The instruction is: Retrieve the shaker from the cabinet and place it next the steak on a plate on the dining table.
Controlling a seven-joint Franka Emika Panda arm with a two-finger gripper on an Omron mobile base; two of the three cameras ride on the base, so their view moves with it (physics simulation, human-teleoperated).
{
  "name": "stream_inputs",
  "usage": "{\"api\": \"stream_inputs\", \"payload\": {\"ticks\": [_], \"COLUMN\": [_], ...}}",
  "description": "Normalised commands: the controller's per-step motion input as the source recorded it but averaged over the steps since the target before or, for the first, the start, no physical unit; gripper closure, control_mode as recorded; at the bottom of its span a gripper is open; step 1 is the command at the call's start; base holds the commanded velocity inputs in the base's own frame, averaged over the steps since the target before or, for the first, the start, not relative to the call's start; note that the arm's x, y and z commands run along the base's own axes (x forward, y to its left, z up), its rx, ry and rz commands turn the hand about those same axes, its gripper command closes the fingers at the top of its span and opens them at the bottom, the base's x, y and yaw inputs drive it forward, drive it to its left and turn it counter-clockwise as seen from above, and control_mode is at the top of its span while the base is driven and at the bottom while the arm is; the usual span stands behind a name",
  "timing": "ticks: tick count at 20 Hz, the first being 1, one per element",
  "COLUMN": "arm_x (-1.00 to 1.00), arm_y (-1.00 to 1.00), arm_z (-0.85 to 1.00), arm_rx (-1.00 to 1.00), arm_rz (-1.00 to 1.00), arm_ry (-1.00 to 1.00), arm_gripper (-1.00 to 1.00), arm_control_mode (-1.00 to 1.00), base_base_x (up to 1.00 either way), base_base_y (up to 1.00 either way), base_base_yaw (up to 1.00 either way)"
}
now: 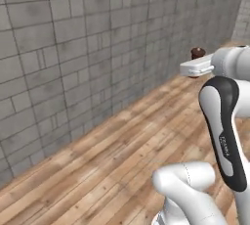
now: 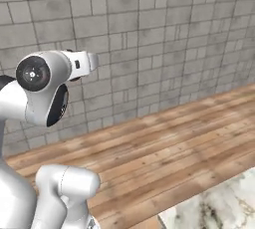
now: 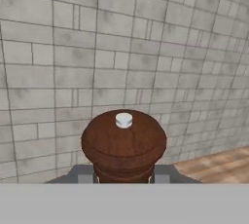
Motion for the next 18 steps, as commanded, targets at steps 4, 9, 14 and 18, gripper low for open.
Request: {"api": "stream_inputs", "payload": {"ticks": [4, 9, 14, 18], "arm_x": [0.00, 0.00, 0.00, 0.00], "arm_y": [0.00, 0.00, 0.00, 0.00], "arm_z": [0.00, 0.00, 0.00, 0.00], "arm_rx": [0.00, 0.00, 0.00, 0.00], "arm_rz": [0.00, 0.00, 0.00, 0.00], "arm_ry": [0.00, 0.00, 0.00, 0.00], "arm_gripper": [1.00, 1.00, 1.00, 1.00], "arm_control_mode": [1.00, 1.00, 1.00, 1.00], "base_base_x": [0.42, 0.59, 0.96, 1.00], "base_base_y": [-0.04, 0.08, 0.60, 0.69], "base_base_yaw": [-0.72, -0.74, -0.67, -0.66]}}
